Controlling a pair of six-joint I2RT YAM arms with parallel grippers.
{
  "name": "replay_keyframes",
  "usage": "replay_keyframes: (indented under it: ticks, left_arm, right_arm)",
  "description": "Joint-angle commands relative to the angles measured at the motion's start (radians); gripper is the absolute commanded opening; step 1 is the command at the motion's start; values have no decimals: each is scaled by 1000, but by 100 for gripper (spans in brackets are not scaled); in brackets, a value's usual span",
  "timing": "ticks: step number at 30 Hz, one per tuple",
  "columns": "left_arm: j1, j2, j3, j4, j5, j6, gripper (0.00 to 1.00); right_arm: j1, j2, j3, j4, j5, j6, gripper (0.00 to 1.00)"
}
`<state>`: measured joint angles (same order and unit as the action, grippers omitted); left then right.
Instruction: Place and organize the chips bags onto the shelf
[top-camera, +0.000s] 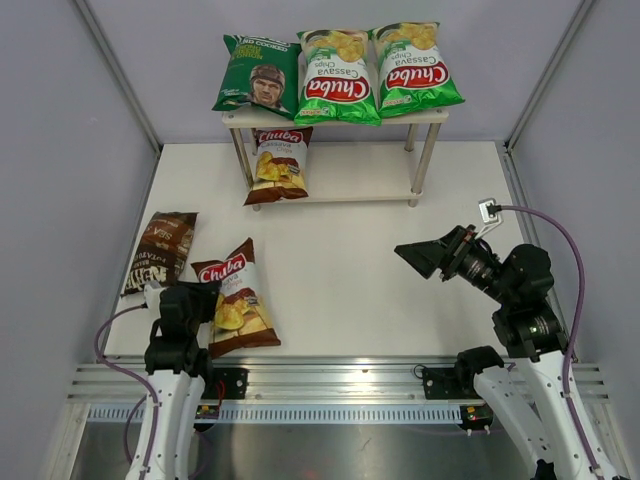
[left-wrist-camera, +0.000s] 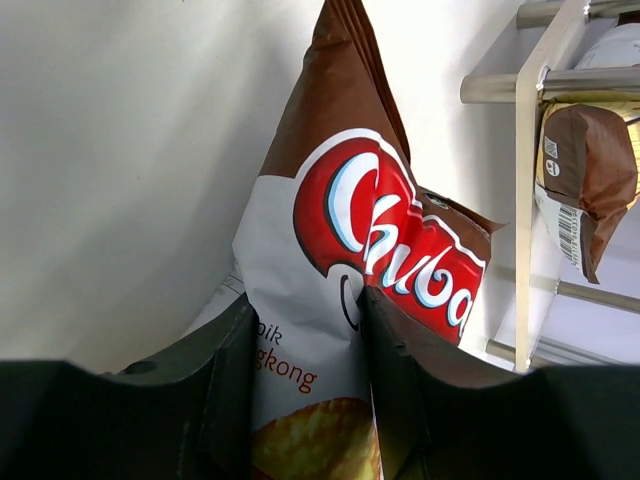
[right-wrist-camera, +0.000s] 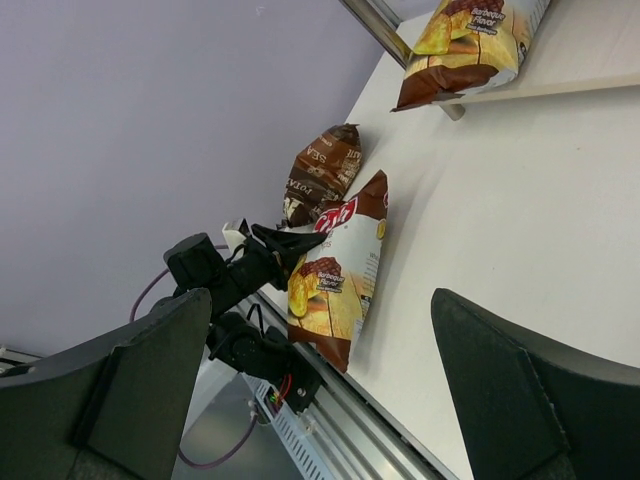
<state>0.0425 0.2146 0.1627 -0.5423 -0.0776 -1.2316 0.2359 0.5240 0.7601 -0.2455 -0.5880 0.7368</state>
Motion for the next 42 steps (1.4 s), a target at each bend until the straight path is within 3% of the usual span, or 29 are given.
replay_keyframes:
  ticks: [1, 2, 7, 17, 24, 30, 42]
  left_arm:
    - [-4, 52, 1, -10, 48, 15, 24]
    - [-6, 51, 11, -8, 53, 14, 16]
    - [-4, -4, 58, -31, 64, -11, 0]
    - [-6, -69, 179, -42, 71, -111, 0]
    - [-4, -44, 282, 25, 111, -141, 0]
    - [-4, -7, 405, 54, 114, -170, 0]
    - [-4, 15, 508, 257, 142, -394, 0]
  right_arm:
    - [6, -1, -13, 86, -12, 26, 100]
    - [6, 4, -16, 89, -12, 26, 99]
    - [6, 62, -79, 184, -59, 70, 99]
    - [32, 272, -242, 569, -190, 234, 99]
    - [251, 448, -257, 732, -109, 197, 100]
    - [397, 645, -229, 984, -53, 181, 99]
    - [674, 838, -127, 1251, 45, 33, 99]
